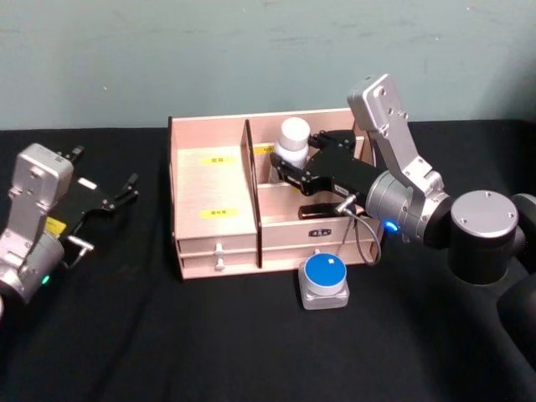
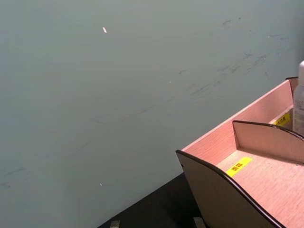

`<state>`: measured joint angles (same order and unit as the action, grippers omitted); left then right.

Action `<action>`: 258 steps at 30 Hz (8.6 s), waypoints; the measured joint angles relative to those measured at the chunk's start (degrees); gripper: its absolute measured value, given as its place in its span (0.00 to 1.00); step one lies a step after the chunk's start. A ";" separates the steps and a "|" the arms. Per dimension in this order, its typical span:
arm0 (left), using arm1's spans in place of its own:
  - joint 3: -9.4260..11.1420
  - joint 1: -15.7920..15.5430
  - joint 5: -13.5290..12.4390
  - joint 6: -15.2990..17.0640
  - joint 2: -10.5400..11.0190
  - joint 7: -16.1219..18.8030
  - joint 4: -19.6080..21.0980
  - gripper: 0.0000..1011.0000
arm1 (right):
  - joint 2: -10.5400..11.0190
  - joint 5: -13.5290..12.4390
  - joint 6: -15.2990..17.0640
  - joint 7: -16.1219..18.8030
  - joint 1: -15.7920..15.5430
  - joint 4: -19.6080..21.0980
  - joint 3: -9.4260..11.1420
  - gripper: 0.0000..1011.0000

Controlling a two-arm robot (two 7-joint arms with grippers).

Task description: Pick up the facial cleanser and watermelon frost from the table and place them into the tiered storage box.

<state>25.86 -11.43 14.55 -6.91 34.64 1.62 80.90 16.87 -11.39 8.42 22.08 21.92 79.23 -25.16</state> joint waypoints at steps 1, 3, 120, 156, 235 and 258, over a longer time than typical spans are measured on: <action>0.00 0.00 0.00 0.00 0.00 0.00 0.00 0.99 | 0.01 0.01 0.05 0.02 -0.02 0.00 0.00 0.62; 0.00 0.00 0.00 0.00 0.00 0.00 0.00 0.99 | 0.00 0.01 0.05 0.02 -0.03 0.03 0.02 0.71; 0.00 0.00 0.00 0.00 0.00 0.00 0.00 0.99 | -1.61 14.26 24.11 -6.08 -25.72 25.46 6.05 0.99; 0.00 0.00 0.00 0.00 0.00 0.00 0.00 0.99 | -2.02 14.66 23.93 -5.47 -25.69 25.07 6.26 0.72; 0.00 0.00 0.00 0.00 0.00 0.00 0.00 0.99 | -13.61 12.79 24.46 -4.34 -8.01 15.15 0.77 0.72; 0.00 0.00 0.00 0.00 0.00 0.00 0.00 0.99 | -14.88 14.14 24.72 -4.87 -6.05 12.30 0.30 0.78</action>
<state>25.86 -11.43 14.55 -6.91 34.65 1.62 80.90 1.99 2.75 33.14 17.21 15.88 91.53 -24.86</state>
